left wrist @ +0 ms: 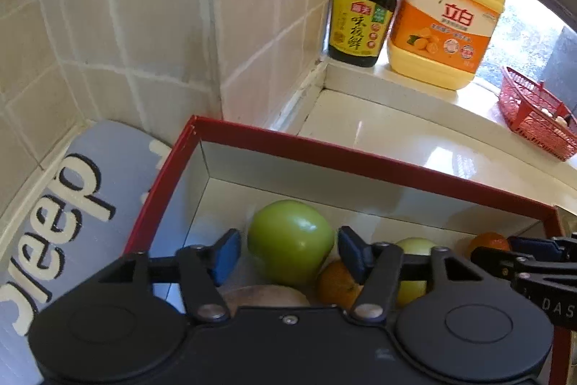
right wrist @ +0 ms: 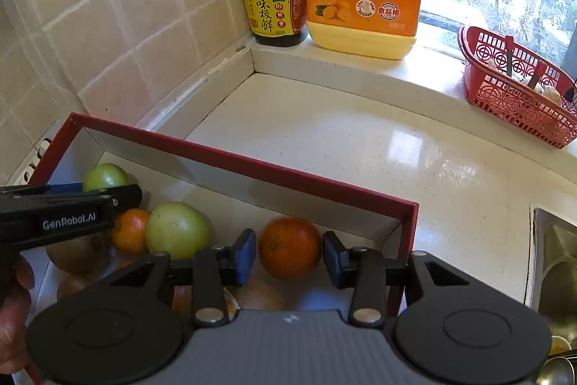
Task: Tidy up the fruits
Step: 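Carry green apple and mandarin over the white box and lower them in, then open the right tool to release the mandarin while the left releases the apple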
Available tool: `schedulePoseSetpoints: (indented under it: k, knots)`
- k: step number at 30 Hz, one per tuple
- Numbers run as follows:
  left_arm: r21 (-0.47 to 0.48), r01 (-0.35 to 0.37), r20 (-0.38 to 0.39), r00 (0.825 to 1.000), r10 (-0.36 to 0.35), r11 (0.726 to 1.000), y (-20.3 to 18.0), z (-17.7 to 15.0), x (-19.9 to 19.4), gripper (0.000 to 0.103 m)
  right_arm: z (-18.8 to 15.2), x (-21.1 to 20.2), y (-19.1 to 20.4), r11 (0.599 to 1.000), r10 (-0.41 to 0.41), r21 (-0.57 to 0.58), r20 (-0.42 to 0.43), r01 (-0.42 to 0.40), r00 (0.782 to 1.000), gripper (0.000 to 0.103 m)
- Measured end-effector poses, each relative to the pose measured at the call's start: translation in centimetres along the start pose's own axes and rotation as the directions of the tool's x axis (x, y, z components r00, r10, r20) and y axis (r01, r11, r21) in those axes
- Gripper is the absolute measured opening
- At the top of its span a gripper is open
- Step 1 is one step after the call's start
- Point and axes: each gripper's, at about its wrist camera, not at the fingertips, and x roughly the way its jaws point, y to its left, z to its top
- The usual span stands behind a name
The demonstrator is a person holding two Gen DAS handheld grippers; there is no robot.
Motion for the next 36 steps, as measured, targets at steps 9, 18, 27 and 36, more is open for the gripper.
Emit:
schedulePoseSetpoints:
  k: [9,18,27,36]
  knots:
    - [0.012,0.015,0.016,1.0,-0.015,1.0,-0.4,-0.5,-1.3,0.079,-0.2,-1.0,-0.4,1.0,-0.003,0.018,0.009,0.002,1.0,0.066]
    - [0.006,0.028,0.067,0.997,-0.028,1.0,-0.7,-1.6,-4.3,0.08,-1.3,-3.3,-1.1,1.0,0.016,0.02,0.036,-0.016,0.999,0.068]
    - [0.051,0.043,0.129,0.99,-0.05,0.998,-2.5,-2.5,-8.7,0.08,-1.9,-6.3,-1.2,0.998,0.051,0.018,0.078,-0.052,0.996,0.072]
    - [0.112,-0.042,0.231,0.973,0.015,0.993,-5.5,-3.9,-14.8,0.081,-2.7,-9.7,-1.3,0.994,0.104,0.012,0.127,-0.106,0.986,0.075]
